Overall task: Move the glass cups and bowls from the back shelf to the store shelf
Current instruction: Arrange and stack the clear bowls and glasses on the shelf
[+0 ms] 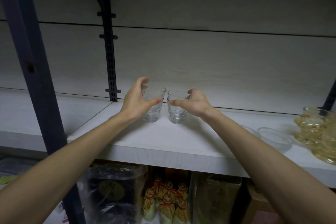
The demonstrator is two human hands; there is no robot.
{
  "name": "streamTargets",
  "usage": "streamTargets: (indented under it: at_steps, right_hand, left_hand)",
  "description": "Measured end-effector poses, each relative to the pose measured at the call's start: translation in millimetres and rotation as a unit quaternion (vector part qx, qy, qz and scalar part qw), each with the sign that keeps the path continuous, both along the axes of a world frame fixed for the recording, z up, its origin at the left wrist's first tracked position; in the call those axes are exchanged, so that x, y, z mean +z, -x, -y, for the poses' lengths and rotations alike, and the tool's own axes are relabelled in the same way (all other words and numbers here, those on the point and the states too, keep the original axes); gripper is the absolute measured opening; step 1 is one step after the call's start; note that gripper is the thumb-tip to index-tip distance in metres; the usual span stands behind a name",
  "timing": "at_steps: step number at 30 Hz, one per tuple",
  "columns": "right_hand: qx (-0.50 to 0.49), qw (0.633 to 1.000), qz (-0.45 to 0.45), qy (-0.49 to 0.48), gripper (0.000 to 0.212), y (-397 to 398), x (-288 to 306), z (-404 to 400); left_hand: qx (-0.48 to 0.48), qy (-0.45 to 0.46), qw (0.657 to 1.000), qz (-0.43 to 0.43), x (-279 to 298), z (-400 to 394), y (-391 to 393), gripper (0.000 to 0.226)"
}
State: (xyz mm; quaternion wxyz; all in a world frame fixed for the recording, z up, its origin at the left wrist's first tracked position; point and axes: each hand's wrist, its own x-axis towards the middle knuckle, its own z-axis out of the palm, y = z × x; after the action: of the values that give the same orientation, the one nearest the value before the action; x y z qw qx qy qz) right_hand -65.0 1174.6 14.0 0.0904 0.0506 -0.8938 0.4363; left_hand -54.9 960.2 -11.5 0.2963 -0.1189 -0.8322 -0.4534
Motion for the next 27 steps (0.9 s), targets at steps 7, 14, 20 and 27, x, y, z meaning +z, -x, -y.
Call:
streamTargets:
  at_steps: [7,14,20,27]
  right_hand:
    - [0.025,0.999,0.029,0.014,0.09,-1.1,4.0,-0.3]
    - [0.042,0.998,0.033,0.031,0.113,-16.1,2.4,-3.0]
    - [0.07,0.997,0.037,-0.012,0.106,-50.9,8.4,-9.8]
    - [0.069,0.995,0.015,-0.068,0.104,-95.7,11.3,-11.5]
  left_hand:
    - [-0.058,-0.054,0.99,0.118,1.7,10.8,-6.6,0.122]
    - [-0.082,-0.083,0.979,0.168,0.1,10.7,-17.4,0.113]
    - [-0.122,-0.069,0.973,0.181,0.4,18.7,-55.3,0.089]
    - [-0.153,-0.057,0.97,0.18,-4.6,21.1,-96.6,0.087]
